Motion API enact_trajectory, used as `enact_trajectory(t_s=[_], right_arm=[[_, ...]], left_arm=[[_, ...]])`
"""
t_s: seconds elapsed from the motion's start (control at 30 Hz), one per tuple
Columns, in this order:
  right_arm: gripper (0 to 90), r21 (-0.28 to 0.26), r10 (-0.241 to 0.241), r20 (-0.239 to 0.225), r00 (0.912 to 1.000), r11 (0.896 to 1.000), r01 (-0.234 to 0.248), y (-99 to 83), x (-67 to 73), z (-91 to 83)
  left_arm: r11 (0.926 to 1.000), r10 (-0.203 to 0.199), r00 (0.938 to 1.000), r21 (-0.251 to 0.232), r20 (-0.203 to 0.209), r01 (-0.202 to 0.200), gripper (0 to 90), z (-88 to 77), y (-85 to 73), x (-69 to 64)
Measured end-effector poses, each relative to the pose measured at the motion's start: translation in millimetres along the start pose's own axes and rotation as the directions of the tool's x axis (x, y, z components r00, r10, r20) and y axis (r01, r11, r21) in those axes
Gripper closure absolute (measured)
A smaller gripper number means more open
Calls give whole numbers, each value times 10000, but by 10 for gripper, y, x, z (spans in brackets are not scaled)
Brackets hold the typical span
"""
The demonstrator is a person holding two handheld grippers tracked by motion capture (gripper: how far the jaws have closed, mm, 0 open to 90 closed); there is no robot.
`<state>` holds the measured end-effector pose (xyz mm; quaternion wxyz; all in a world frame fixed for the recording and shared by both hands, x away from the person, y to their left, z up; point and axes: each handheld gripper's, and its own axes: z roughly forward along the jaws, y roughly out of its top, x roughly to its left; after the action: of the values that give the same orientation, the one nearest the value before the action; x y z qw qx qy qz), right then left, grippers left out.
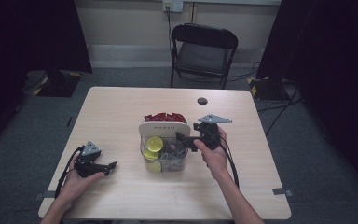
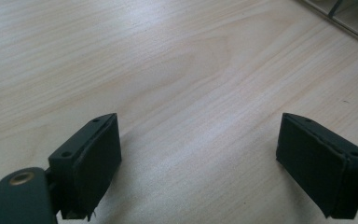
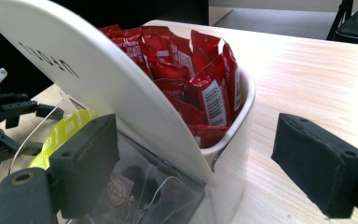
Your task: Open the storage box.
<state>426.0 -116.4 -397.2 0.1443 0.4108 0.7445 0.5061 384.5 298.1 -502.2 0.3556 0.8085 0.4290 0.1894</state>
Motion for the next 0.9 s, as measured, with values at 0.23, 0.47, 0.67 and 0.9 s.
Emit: enact_trajectory(t_s=[0.23, 0.47, 0.67, 0.9], right_arm=[[140, -64, 273, 223, 9994, 9996, -271, 6, -40, 8], [136, -75, 292, 549, 9981, 9996, -289, 17, -66, -7], [137, -26, 328, 606, 9976, 9995, -327, 20, -72, -13], [135, 16, 394, 514, 9979, 9992, -395, 24, -85, -8]], left_arm=[[10000, -37, 10000, -26, 14, 37, 152, -8, -4, 5], [9999, -98, 9999, 127, -85, 99, 175, -28, 4, 0], [9994, -305, 9995, 135, -63, 306, 198, -45, 20, -16], [9997, -218, 9995, -81, 218, 220, 207, -94, 68, -74]])
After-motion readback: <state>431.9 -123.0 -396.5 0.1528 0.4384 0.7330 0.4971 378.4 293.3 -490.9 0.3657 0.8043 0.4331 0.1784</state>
